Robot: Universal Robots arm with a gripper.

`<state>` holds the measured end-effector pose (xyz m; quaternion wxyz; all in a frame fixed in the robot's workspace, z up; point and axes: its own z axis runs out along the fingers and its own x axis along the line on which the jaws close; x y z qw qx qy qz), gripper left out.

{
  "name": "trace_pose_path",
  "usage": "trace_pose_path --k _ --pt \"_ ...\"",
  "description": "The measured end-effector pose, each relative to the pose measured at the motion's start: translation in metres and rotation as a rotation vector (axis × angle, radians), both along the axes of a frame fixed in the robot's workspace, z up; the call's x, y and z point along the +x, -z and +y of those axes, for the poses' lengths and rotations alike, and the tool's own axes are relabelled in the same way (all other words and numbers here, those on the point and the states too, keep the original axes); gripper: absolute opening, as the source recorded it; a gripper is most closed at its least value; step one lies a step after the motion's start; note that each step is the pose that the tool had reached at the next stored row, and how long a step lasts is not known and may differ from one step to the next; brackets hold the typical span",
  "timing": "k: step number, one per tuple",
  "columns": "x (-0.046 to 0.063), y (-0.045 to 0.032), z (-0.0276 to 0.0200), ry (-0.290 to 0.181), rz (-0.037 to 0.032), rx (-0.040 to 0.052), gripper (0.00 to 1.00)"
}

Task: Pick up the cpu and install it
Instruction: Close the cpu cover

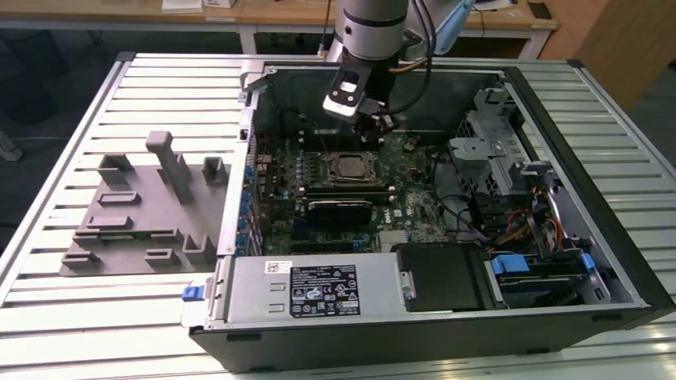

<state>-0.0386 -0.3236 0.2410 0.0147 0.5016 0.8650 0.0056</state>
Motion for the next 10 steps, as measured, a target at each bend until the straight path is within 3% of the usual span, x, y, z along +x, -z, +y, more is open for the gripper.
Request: trace_pose_path --k 10 --pt "0.0 0.0003 0.0 -0.182 0.0 0.0 0.11"
